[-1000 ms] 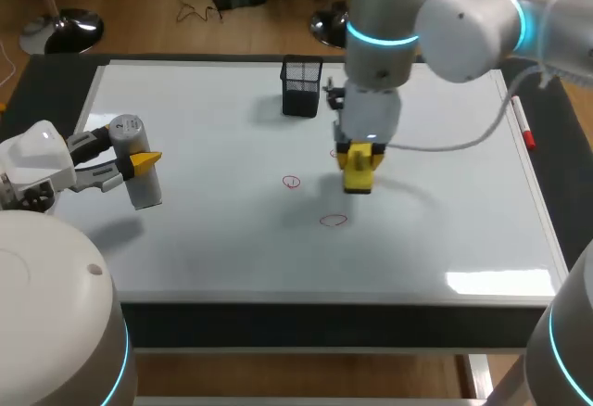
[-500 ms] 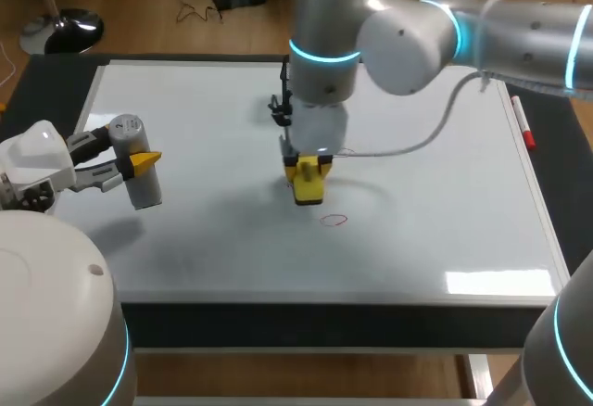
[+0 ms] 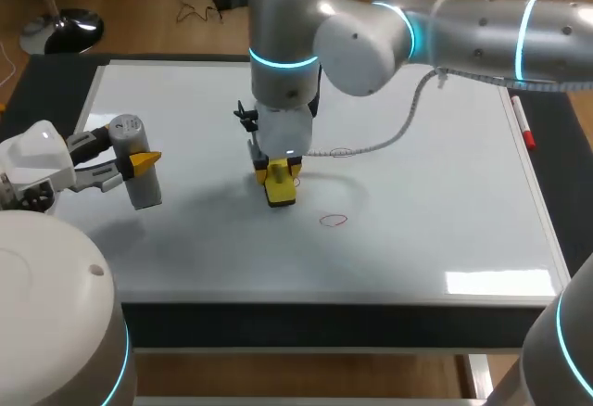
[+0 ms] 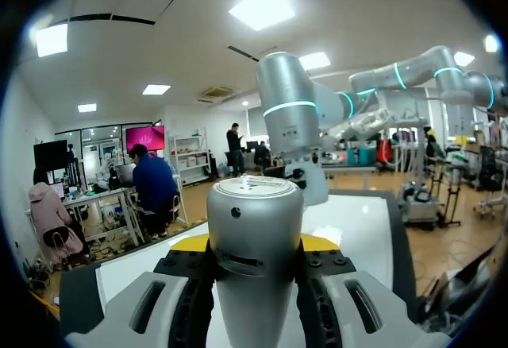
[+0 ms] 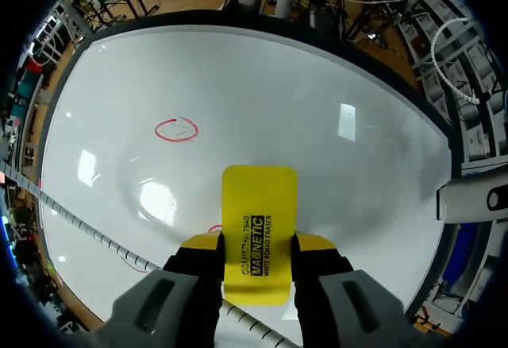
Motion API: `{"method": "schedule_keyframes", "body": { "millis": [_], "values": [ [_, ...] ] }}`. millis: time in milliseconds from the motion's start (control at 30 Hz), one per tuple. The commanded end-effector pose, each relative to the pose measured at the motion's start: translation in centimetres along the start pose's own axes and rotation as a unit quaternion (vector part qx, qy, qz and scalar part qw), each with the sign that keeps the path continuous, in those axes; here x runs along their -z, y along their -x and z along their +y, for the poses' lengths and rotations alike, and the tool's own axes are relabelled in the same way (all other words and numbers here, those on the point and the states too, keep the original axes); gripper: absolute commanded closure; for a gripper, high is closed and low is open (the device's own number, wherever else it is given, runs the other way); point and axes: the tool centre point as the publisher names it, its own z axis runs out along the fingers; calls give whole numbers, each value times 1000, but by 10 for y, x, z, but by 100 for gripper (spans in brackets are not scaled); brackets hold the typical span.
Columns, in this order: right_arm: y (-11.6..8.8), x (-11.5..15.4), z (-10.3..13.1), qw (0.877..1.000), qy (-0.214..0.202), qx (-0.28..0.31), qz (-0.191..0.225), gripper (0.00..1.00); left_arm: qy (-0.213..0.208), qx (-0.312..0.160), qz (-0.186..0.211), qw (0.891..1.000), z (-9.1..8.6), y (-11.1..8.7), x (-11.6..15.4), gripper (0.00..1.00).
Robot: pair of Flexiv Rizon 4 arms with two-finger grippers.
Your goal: Pick up the inspection probe, press it on each red-marked spot on the whiteboard one by one, put down the probe, pick up the eraser, and wipe off all the red marks.
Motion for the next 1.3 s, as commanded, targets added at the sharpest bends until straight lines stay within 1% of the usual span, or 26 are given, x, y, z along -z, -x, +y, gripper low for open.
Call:
{"method": "schedule_keyframes", "body": {
  "millis": [33, 267, 400, 467, 967, 1167, 1300],
  "values": [
    [0, -6, -6, 1000, 0, 5, 0, 100, -1, -1, -1, 1000, 0, 0, -1, 100],
    [-3, -15, -12, 1000, 5, 5, 9, 100, -1, -1, -1, 1000, 0, 0, -1, 100],
    [-8, -19, -15, 1000, 10, 0, 13, 100, -1, -1, -1, 1000, 0, 0, -1, 100],
    [-13, -20, -16, 1000, 11, -8, 21, 100, -1, -1, -1, 1000, 0, 0, -1, 100],
    [-62, -21, -23, 998, 12, -66, 18, 100, -1, -1, -1, 1000, 0, 0, -1, 100],
    [-73, -17, -24, 997, 8, -80, 14, 100, -1, -1, -1, 1000, 0, 0, -1, 100],
    [-78, -7, -22, 996, 3, -86, 9, 100, -1, -1, -1, 1000, 0, 0, -1, 100]
  ]
}}
